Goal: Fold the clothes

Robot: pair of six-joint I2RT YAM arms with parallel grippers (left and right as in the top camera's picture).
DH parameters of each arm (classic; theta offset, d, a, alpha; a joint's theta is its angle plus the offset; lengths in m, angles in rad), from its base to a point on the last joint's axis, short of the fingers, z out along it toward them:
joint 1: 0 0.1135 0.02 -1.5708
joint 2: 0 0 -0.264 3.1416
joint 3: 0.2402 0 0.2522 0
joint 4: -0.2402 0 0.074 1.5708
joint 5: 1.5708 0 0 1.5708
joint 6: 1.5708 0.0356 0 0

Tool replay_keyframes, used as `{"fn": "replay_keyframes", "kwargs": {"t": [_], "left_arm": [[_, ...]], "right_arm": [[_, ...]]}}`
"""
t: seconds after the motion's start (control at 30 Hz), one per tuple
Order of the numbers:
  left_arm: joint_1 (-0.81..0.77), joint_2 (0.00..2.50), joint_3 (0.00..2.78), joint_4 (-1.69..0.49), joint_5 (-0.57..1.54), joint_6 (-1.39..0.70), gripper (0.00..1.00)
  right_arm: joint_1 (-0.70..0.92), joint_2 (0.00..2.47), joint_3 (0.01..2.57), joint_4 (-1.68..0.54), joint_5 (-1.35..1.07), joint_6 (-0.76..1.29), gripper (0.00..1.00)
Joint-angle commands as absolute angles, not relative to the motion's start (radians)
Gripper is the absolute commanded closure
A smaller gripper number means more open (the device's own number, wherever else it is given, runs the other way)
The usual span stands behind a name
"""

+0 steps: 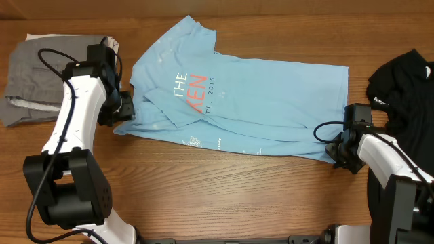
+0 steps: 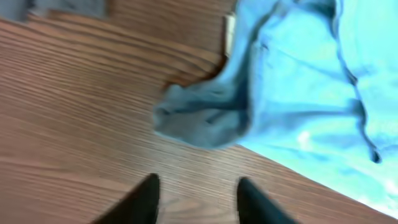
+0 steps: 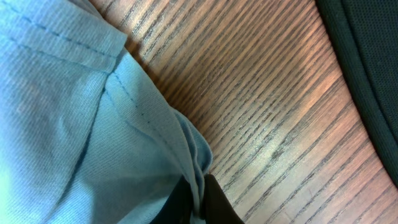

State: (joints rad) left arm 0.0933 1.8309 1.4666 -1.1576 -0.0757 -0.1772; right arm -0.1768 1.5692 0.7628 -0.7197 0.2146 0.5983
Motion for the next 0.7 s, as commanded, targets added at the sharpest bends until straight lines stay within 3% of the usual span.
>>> {"fn": "replay_keyframes", "kwargs": {"t": [0.0, 0.07, 0.27, 0.37, 0.4, 0.47, 0.67], "left_arm": [[0.089, 1.814, 1.414, -1.117, 0.001, -0.155, 0.42], [0.083, 1.814, 1.374, -1.036, 0.001, -0.152, 0.34], [0.078, 1.814, 1.267, -0.873, 0.0, -0.124, 0.39], [0.078, 1.814, 1.261, -0.834, -0.012, -0.11, 0.51], [0.078, 1.814, 1.261, -0.809, -0.014, -0.111, 0.63], [0.079, 1.815, 1.261, -0.793, -0.023, -0.112, 0.74], [0.079, 1.838, 1.252, -0.757, -0.036, -0.109, 0.8]], "right_arm": [[-0.181, 1.568, 0.756, -0.719, 0.23, 0.599, 0.94], [-0.181, 1.568, 0.756, -0.719, 0.23, 0.599, 0.94], [-0.181, 1.568, 0.757, -0.719, 0.23, 0.599, 0.94], [-0.181, 1.568, 0.757, -0.718, 0.23, 0.599, 0.94], [-0.181, 1.568, 0.756, -0.718, 0.231, 0.599, 0.94], [-0.181, 1.568, 0.756, -0.719, 0.231, 0.599, 0.94], [-0.181, 1.568, 0.756, -0.718, 0.231, 0.599, 0.94]]}}
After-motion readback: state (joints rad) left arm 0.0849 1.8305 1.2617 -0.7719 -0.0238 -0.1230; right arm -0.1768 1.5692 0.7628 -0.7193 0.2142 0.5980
